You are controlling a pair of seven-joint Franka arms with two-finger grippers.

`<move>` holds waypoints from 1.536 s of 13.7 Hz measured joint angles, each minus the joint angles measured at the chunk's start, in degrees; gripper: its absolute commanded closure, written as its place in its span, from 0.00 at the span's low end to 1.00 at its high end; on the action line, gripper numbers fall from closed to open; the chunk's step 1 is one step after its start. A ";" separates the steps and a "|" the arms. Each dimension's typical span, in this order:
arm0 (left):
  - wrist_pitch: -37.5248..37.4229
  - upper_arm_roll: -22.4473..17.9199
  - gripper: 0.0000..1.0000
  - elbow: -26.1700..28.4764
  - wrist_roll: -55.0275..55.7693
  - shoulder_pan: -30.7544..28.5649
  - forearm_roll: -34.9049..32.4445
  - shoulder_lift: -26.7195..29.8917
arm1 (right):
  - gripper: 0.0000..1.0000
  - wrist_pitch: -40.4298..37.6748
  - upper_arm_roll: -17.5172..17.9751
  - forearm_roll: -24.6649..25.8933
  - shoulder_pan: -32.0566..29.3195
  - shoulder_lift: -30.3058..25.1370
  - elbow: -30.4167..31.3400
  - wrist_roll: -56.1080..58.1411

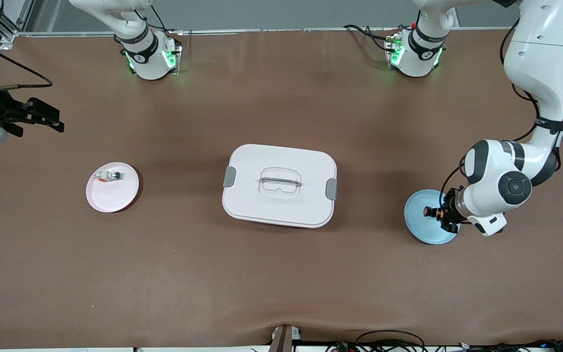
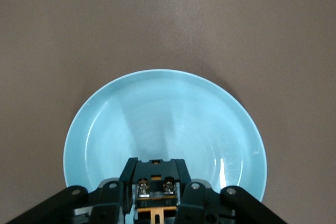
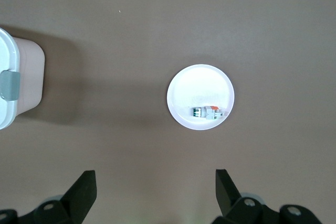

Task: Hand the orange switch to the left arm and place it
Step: 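Lower the switch onto the blue plate with the left gripper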

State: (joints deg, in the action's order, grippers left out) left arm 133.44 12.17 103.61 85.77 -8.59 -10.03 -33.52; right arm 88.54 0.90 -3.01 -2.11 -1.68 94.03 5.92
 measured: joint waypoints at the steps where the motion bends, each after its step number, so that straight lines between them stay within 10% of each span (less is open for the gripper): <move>1: 0.02 -0.01 1.00 0.00 0.00 -0.02 0.00 -0.21 | 0.00 -0.03 -0.02 -0.23 -0.11 0.00 0.01 0.00; 21: 4.63 -0.04 1.00 0.05 0.19 -0.85 -2.53 -3.14 | 0.00 -0.53 0.44 -0.35 -0.14 -0.31 0.24 -3.41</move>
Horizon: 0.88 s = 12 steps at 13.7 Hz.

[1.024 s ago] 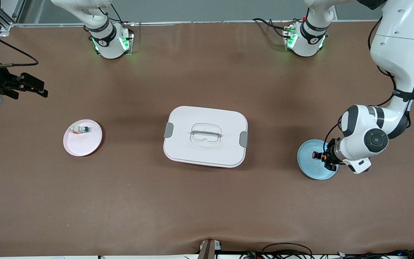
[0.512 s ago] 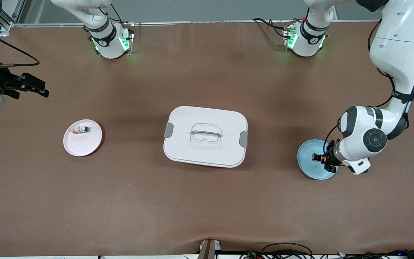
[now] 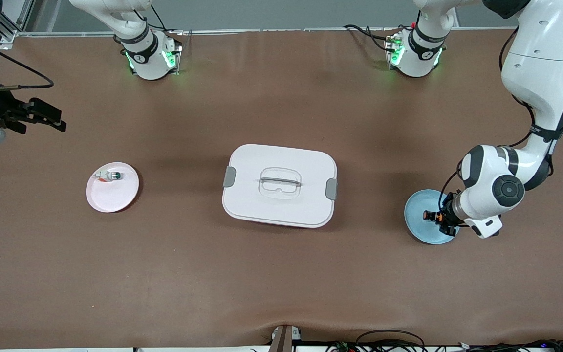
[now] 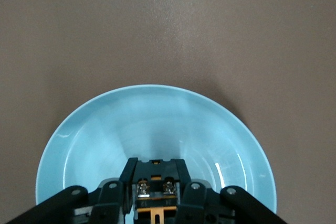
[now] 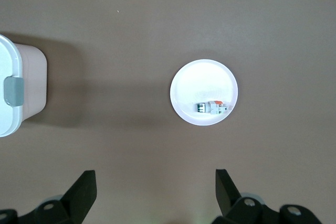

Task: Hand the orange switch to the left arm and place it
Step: 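Lower the switch onto the blue plate with the left gripper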

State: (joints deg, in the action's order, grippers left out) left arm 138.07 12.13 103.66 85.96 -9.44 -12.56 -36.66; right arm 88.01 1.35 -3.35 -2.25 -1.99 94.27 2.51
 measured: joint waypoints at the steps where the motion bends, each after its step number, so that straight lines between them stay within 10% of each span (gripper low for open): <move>1: 0.04 0.00 1.00 0.00 0.00 0.00 0.00 -0.08 | 0.00 0.00 0.01 0.03 0.00 -0.03 0.04 0.04; 9: 0.54 0.00 1.00 0.02 0.00 0.00 0.00 -0.60 | 0.00 -0.02 0.44 0.79 0.58 -0.08 0.16 0.23; 12: 0.60 0.00 0.75 0.02 0.00 0.00 0.00 -0.60 | 0.00 -0.15 0.30 0.92 0.53 -0.12 0.38 0.23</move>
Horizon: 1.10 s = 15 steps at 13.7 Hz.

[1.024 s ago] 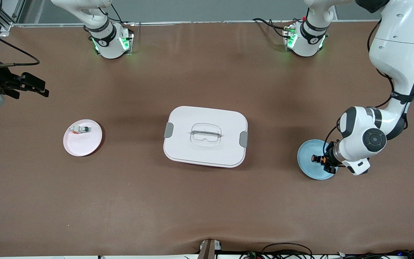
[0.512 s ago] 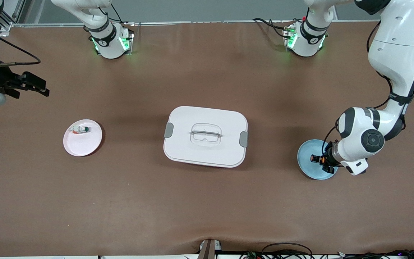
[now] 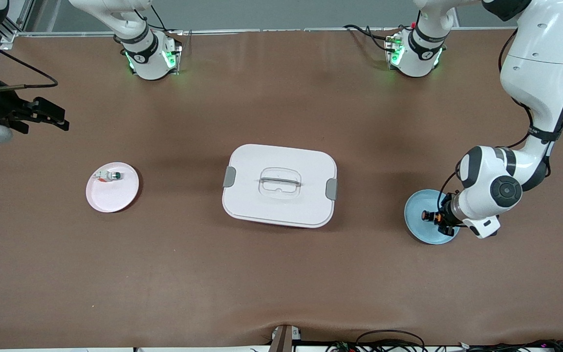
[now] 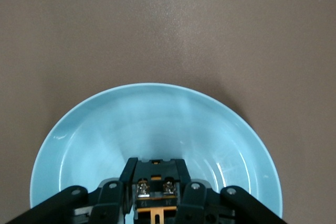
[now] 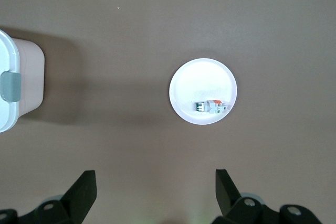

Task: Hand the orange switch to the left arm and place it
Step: 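Lower the switch onto the blue plate with the left gripper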

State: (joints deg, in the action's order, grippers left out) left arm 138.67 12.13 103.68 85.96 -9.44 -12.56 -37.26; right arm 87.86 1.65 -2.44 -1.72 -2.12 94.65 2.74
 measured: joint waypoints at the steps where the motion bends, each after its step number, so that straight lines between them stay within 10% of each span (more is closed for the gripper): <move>1: 0.03 0.00 0.49 0.00 0.00 0.00 0.00 0.00 | 0.00 0.00 -0.02 0.02 -0.01 -0.17 0.22 0.00; 3: 0.23 0.00 0.06 0.00 0.00 -0.01 0.00 0.00 | 0.00 0.17 -0.02 0.03 -0.01 -1.05 1.31 0.00; 4: 0.50 0.00 0.00 -0.01 0.00 -0.01 0.00 0.00 | 0.00 0.36 -0.04 0.03 -0.01 -1.49 1.78 0.00; 15: 0.86 0.05 0.00 -0.50 -0.91 -0.70 -0.29 1.79 | 0.00 0.22 -0.81 -0.01 -0.33 -2.62 2.38 -0.15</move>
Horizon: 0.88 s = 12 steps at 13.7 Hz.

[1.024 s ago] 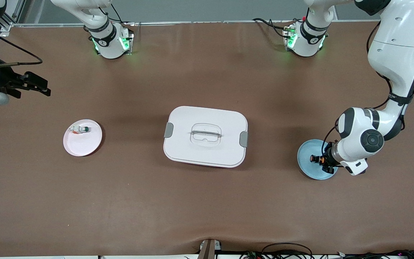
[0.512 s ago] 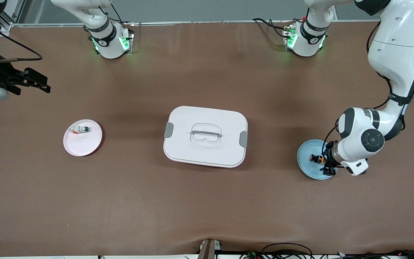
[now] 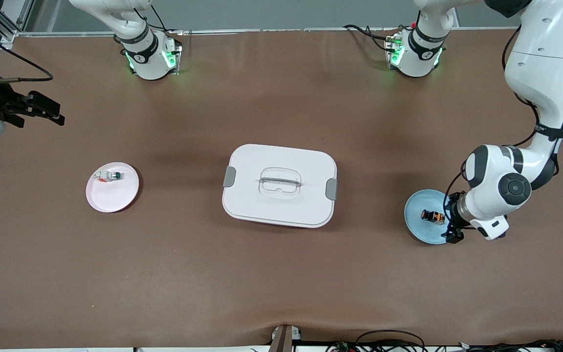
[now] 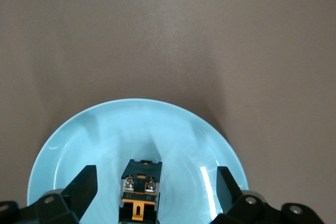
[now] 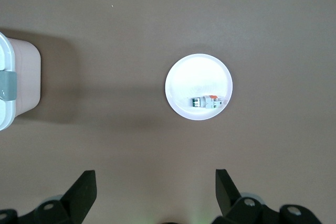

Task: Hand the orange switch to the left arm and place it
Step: 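Lower the switch onto the blue plate with the left gripper, then open the left gripper to release the switch on the plate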

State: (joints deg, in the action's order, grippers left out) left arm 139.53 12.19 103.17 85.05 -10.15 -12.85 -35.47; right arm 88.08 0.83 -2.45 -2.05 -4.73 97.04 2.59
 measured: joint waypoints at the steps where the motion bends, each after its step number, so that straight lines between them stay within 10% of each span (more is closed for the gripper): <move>1: -0.14 0.09 0.00 0.00 -0.71 0.00 0.00 0.46 | 0.00 -0.13 0.04 -0.02 0.00 -0.05 0.00 0.00; 12: -6.40 1.26 0.00 0.01 -33.83 0.03 -0.08 3.59 | 0.00 -1.15 0.72 0.00 0.46 -0.14 -0.47 0.09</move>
State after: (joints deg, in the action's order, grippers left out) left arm 133.13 13.45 103.19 51.22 -10.11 -12.93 -31.89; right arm 86.93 1.55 -2.45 -1.59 -4.87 96.57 2.68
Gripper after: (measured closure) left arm 0.000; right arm 0.000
